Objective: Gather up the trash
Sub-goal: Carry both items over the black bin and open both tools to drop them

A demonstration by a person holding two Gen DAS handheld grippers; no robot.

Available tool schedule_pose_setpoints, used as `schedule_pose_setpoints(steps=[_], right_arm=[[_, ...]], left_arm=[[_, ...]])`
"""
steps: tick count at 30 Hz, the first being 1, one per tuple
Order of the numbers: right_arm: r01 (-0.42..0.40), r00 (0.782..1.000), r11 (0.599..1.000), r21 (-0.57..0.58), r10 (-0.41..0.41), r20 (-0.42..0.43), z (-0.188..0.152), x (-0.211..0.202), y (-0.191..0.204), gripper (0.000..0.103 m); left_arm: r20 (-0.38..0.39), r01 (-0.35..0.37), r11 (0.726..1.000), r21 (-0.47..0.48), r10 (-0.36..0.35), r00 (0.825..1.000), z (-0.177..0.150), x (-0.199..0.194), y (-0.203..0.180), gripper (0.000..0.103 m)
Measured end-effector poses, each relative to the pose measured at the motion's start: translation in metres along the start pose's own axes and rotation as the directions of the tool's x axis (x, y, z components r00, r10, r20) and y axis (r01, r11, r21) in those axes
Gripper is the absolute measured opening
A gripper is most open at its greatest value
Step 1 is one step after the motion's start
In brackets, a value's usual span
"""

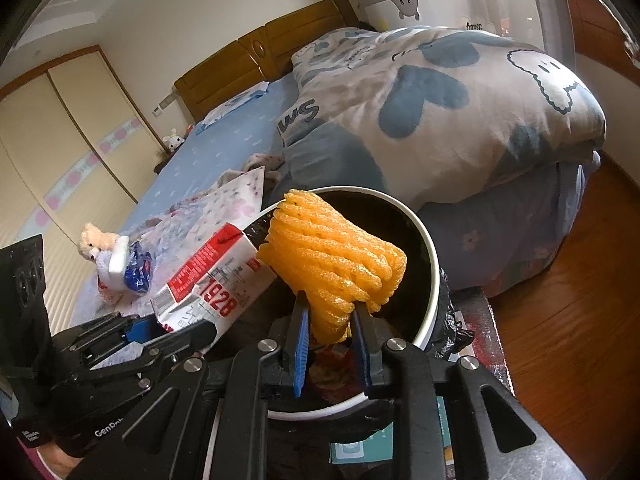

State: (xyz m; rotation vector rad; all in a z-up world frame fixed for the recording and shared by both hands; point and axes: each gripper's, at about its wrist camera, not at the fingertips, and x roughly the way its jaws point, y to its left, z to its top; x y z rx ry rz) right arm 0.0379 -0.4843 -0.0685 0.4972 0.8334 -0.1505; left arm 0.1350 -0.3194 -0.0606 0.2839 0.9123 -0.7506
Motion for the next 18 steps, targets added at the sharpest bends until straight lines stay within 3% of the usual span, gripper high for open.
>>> schedule_pose_setpoints(steps=[1,3,5,9,13,18], right_arm=[[-0.001,1.0,1.0,0.003,0.001,0.002,0.001,-0.001,-0.001,0.033],[-0.003,1.0,1.0,0.009,0.002,0.011,0.001,-0.003,-0.001,0.044],[-0.006,1.0,1.0,0.015,0.005,0.021,0.001,-0.005,-0.001,0.059],[-0.008,1.0,1.0,0.023,0.007,0.03,-0.001,-0.008,0.002,0.065],[-0.027,0.999,0.999,0.02,0.026,0.047,-0.006,-0.012,0.015,0.077],[-0.063,0.997,0.998,-0.017,0.063,0.052,-0.011,-0.012,0.043,0.079]], left_arm=[[0.001,0.002,1.0,-0.008,-0.002,1.0,-0.001,-0.001,0.002,0.051],[0.007,-0.006,1.0,-0.024,0.006,1.0,-0.005,-0.005,0.005,0.059],[0.009,0.001,0.999,-0.042,-0.001,1.0,-0.01,-0.009,0.01,0.059],[0.016,-0.009,0.996,-0.086,0.01,1.0,-0.025,-0.02,0.024,0.063],[0.02,-0.031,0.99,-0.138,0.034,0.999,-0.044,-0.032,0.044,0.066],[0.013,-0.054,0.977,-0.206,0.057,0.998,-0.066,-0.043,0.072,0.068]])
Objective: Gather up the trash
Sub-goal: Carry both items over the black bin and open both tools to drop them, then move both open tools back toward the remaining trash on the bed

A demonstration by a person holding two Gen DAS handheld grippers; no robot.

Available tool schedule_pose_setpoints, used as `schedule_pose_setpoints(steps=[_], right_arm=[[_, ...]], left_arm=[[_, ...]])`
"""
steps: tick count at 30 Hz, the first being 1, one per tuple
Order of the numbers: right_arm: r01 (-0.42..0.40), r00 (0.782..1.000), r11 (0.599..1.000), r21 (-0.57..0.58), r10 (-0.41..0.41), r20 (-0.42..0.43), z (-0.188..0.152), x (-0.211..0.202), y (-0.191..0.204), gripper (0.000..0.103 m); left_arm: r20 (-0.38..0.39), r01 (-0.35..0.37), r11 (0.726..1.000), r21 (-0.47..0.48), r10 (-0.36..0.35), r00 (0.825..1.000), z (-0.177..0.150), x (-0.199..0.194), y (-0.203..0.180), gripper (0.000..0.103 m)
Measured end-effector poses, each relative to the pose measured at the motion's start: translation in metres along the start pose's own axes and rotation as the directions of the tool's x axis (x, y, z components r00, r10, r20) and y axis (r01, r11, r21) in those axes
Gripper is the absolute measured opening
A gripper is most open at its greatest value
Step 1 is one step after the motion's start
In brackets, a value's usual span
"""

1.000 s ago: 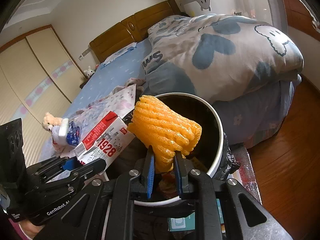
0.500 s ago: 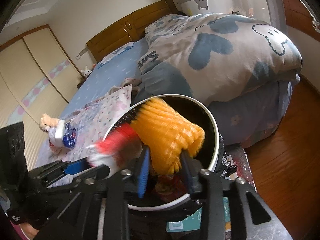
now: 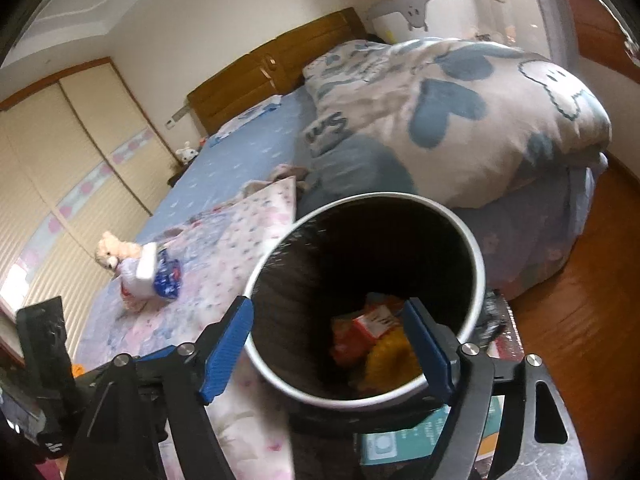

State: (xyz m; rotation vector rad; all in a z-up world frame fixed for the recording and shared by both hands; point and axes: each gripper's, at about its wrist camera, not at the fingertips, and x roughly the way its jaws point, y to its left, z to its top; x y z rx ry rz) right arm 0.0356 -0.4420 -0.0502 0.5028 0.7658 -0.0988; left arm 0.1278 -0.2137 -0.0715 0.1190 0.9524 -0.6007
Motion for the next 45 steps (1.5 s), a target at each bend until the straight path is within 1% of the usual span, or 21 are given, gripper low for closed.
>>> schedule_pose_setpoints(steps=[4,9,14,22,33,40,42,45], right_arm=[[-0.043,0.999,0.999,-0.034,0.043,-0.004,-0.007,0.005,0.028,0.081],[-0.092,0.995,0.993,-0.067,0.09,-0.032,-0.016,0.018,0.061,0.083],[-0.137,0.989,0.986,-0.099,0.13,-0.076,-0.026,0.036,0.093,0.083],[-0.191,0.978,0.972,-0.139,0.177,-0.111,-0.041,0.055,0.135,0.083],[-0.233,0.968,0.954,-0.19,0.209,-0.136,-0.051,0.085,0.169,0.083],[-0.212,0.973,0.943,-0.255,0.18,-0.142,-0.052,0.107,0.184,0.083],[-0.197,0.976,0.938,-0.284,0.162,-0.143,-0.049,0.115,0.19,0.083],[-0.198,0.975,0.93,-0.308,0.155,-0.158,-0.046,0.127,0.196,0.082]], left_arm=[[0.012,-0.028,0.999,-0.047,0.029,1.0,-0.011,-0.012,0.026,0.068],[0.026,-0.062,0.991,-0.116,0.066,0.998,-0.022,-0.027,0.062,0.068],[0.037,-0.101,0.98,-0.17,0.109,0.993,-0.034,-0.04,0.095,0.069],[0.032,-0.144,0.957,-0.252,0.157,0.987,-0.047,-0.049,0.137,0.069],[0.015,-0.19,0.93,-0.316,0.205,0.979,-0.054,-0.052,0.177,0.07],[0.001,-0.231,0.917,-0.325,0.245,0.97,-0.051,-0.051,0.2,0.07],[-0.004,-0.245,0.914,-0.324,0.258,0.966,-0.047,-0.05,0.208,0.07],[-0.009,-0.252,0.91,-0.329,0.264,0.965,-0.04,-0.047,0.222,0.07]])
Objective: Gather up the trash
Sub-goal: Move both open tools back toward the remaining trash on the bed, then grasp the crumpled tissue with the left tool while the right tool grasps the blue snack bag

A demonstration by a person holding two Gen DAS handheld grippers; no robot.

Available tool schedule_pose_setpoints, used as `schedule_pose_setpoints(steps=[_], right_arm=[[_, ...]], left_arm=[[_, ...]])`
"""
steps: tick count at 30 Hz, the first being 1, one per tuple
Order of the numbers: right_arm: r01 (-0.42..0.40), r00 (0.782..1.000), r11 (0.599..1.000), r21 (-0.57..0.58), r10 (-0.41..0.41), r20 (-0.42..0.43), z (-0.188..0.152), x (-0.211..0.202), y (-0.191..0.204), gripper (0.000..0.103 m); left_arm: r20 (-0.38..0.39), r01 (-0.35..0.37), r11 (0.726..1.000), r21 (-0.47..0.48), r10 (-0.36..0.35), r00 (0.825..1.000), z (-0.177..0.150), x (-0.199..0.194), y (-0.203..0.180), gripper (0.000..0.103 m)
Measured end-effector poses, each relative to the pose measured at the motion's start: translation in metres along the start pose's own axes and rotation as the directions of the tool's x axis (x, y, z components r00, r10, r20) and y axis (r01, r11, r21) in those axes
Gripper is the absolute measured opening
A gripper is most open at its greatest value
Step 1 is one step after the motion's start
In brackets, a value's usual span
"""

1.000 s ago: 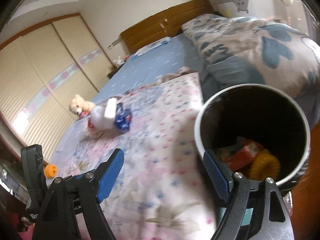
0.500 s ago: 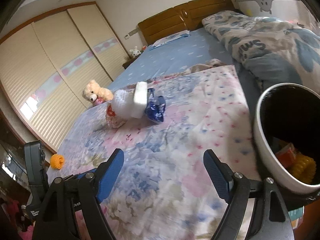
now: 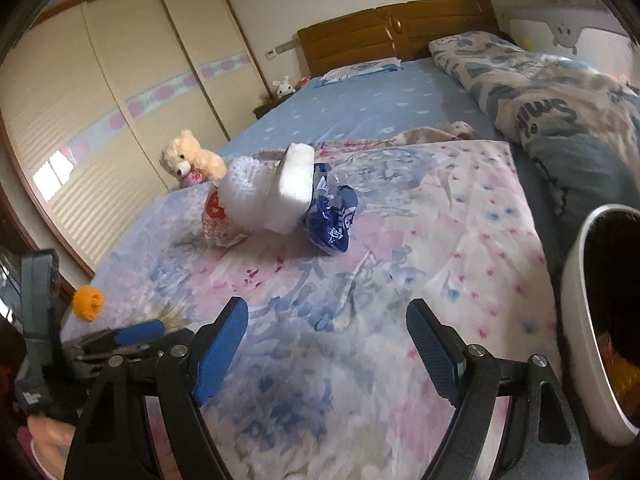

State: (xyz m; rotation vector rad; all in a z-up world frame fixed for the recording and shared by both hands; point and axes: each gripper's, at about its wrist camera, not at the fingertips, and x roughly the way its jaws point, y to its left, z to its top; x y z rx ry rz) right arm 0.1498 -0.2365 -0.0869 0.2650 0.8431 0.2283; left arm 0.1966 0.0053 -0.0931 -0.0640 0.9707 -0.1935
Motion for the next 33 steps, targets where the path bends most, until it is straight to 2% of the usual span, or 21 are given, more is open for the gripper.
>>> schedule_pose_setpoints(steps=[10,15,18,20,21,22,23,24,25,28,33], right_arm=[[0.026,0.999,0.995,-0.099,-0.03,-0.032,0.031,0.044,0.008,0.079],[0.042,0.997,0.987,-0.155,-0.051,-0.056,0.044,0.068,0.011,0.076],[0.039,0.996,0.985,-0.167,-0.052,-0.074,0.049,0.078,0.012,0.068],[0.031,0.995,0.986,-0.162,-0.046,-0.088,0.05,0.083,0.01,0.049],[0.028,0.994,0.987,-0.155,-0.044,-0.099,0.05,0.085,0.008,0.043],[0.026,0.994,0.988,-0.15,-0.042,-0.106,0.05,0.086,0.007,0.032],[0.023,0.993,0.989,-0.145,-0.038,-0.107,0.05,0.086,0.007,0.024],[0.021,0.994,0.99,-0.14,-0.036,-0.103,0.05,0.084,0.006,0.023],[0.021,0.994,0.991,-0.135,-0.035,-0.1,0.049,0.082,0.006,0.022],[0.014,0.995,0.994,-0.11,-0.024,-0.096,0.044,0.073,0.002,0.02],[-0.006,0.996,0.998,-0.068,0.0,-0.087,0.029,0.051,-0.003,0.019]], left_arm=[[0.037,-0.029,0.999,0.041,0.027,0.999,0.055,0.026,0.027,0.07],[0.029,0.008,0.997,0.072,-0.01,1.0,0.076,0.043,0.03,0.07],[0.035,0.038,0.994,0.104,-0.042,0.998,0.082,0.046,0.023,0.07],[0.045,0.047,0.991,0.123,-0.053,0.998,0.086,0.049,0.018,0.07],[0.05,0.043,0.991,0.128,-0.05,0.997,0.086,0.05,0.015,0.07],[0.052,0.042,0.99,0.134,-0.049,0.997,0.087,0.052,0.013,0.064],[0.05,0.048,0.989,0.139,-0.055,0.997,0.087,0.053,0.011,0.055],[0.036,0.058,0.988,0.145,-0.064,0.997,0.086,0.056,0.009,0.032],[0.025,0.062,0.987,0.146,-0.066,0.998,0.085,0.057,0.008,0.021],[0.028,0.06,0.988,0.139,-0.065,0.998,0.078,0.054,0.007,0.017],[0.031,0.072,0.992,0.108,-0.076,0.997,0.054,0.035,0.007,0.016]])
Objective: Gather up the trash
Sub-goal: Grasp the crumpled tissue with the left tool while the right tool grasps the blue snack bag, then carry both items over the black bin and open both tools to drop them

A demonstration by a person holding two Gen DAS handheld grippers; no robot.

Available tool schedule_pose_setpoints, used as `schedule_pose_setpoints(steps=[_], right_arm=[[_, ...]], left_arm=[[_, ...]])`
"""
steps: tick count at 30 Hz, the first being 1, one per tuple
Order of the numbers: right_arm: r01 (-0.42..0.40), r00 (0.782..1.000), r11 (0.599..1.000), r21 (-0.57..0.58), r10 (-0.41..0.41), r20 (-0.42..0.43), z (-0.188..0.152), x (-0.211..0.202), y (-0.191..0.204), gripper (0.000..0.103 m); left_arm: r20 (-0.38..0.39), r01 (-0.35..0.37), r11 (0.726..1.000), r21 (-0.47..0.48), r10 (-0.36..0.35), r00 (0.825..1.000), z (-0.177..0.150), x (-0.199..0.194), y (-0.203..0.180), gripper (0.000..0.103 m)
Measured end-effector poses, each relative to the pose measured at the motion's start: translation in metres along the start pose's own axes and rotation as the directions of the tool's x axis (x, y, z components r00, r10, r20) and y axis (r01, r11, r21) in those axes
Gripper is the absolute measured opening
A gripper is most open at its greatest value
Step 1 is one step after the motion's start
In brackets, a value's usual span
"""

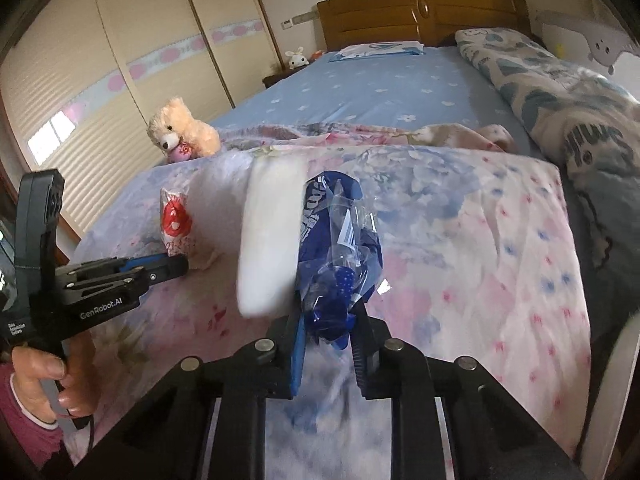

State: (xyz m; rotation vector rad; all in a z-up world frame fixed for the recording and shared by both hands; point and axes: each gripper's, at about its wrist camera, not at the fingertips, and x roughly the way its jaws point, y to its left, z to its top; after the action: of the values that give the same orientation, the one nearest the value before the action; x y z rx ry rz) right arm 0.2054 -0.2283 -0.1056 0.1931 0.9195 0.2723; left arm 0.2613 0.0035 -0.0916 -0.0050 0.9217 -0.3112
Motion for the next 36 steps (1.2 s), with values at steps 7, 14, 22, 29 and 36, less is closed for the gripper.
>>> schedule_pose_setpoints(steps=[7,14,22,29,36], right_arm=[[-0.008,0.999,0.997,0.072,0.005,0.035,-0.027,-0.04,-0.011,0.019],[0.014,0.998,0.993,0.12,-0.022,0.059,-0.051,-0.075,-0.024,0.019],[0.035,0.996,0.987,0.157,-0.048,0.081,-0.075,-0.107,-0.038,0.019],[0.05,0.993,0.981,0.188,-0.068,0.092,-0.092,-0.13,-0.049,0.019],[0.061,0.991,0.974,0.22,-0.085,0.1,-0.106,-0.148,-0.06,0.019]], left_arm=[[0.007,0.035,0.998,-0.055,-0.035,0.999,-0.038,-0.033,-0.009,0.016],[0.004,0.057,0.998,-0.035,-0.056,0.998,-0.065,-0.054,-0.029,0.016],[-0.026,0.114,0.993,0.023,-0.113,0.993,-0.083,-0.06,-0.072,0.016],[-0.035,0.151,0.985,0.082,-0.149,0.988,-0.083,-0.062,-0.107,0.016],[-0.051,0.176,0.977,0.119,-0.172,0.984,-0.083,-0.062,-0.134,0.016]])
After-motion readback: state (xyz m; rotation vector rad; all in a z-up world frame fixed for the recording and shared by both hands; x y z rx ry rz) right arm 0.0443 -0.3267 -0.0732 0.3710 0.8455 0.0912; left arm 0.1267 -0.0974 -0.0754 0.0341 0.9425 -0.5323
